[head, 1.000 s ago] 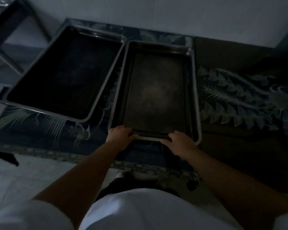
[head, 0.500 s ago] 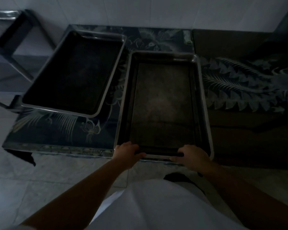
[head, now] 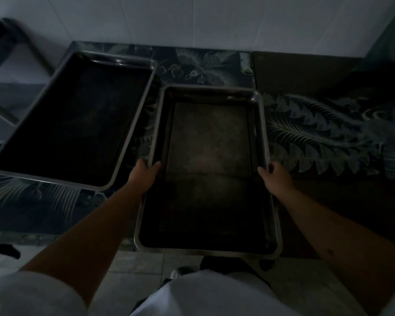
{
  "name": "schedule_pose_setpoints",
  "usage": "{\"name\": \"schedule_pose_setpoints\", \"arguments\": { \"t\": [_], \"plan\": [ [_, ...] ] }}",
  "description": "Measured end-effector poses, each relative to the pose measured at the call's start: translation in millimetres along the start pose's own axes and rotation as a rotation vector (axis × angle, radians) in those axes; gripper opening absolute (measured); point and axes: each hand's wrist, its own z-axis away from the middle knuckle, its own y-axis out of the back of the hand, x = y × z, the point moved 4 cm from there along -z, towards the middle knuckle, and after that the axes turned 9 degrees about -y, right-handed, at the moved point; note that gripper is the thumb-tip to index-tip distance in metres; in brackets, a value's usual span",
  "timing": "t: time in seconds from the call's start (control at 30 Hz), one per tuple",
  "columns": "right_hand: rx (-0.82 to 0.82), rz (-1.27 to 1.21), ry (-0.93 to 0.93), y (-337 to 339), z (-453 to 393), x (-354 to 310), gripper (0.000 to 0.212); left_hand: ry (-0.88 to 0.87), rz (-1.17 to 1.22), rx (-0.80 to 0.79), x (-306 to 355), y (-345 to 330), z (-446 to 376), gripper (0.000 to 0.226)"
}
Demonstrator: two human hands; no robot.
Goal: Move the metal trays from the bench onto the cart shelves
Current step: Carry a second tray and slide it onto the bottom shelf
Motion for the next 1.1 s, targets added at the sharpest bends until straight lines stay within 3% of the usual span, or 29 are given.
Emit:
{"name": "schedule_pose_setpoints", "arguments": {
  "t": [0.13,0.4,0.5,0.77,0.93,1.03,1.1],
  "plan": [
    [-0.041,-0.326,-0.161,2,-32,-12,0.054,0.041,0.067,0.026,-2,1,-29,0.055],
    [-0.148,-0.552,-0.227,1,-34,-1,0.032,0.143,0.236,0.044,-7,2,-25,0.056],
    [-0.128,-0.594,-0.218,5,-17,4,0.031,0.15,0.33,0.066,-11,16,-1,0.054],
    [-0.077,-0.615,-0.142,10,58,14,0.024,-0.017,0.269,0.004,-35,51,65,0.029],
    [-0.069,-0.65,-0.095,14,82,4,0.023,-0.031,0.344,0.02,-45,61,90,0.037],
    [-0.156,-0.647,-0.037,2,89,-19,0.02,-0.187,0.013,0.008,-54,85,104,0.024],
    [-0.192,-0.608,0.032,-8,90,-50,0.018,-0.166,-0.025,0.116,-69,105,119,0.023]
  ]
}}
